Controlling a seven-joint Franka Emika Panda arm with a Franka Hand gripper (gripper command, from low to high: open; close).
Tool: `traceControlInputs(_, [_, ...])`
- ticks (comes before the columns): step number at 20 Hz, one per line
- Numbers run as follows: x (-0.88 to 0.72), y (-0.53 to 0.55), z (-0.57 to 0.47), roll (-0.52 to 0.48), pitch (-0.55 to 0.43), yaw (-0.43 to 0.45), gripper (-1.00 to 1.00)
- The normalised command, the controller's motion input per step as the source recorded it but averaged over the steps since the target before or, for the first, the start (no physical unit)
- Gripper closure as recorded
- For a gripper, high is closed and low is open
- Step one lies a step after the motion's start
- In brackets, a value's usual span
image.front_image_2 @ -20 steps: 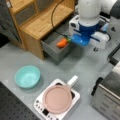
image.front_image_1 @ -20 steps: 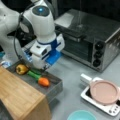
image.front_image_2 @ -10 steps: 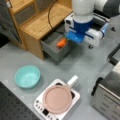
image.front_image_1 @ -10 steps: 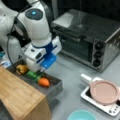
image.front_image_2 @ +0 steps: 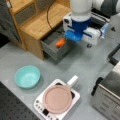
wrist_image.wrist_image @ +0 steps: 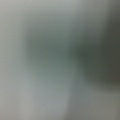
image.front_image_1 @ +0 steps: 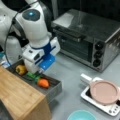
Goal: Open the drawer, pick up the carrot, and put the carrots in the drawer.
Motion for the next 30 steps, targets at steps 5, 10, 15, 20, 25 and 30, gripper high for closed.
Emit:
traceControlInputs(5, [-0.12,-0.32,0.0,-0.057,-0.098,0.144,-1.0])
traceControlInputs(10, [-0.1,-0.34,0.0,-0.056,-0.079,0.139,-1.0])
traceControlInputs(15, [-0.08,-0.33,0.02,-0.057,-0.048,0.17,-1.0])
traceControlInputs(20, [-0.05,-0.36,0.04,-0.06,-0.036,0.19,-1.0])
traceControlInputs(25, [-0.02,-0.37,0.0,-0.073,-0.028,0.168,-1.0])
traceControlInputs(30, [-0.01,-0.37,-0.02,-0.076,0.002,0.164,-1.0])
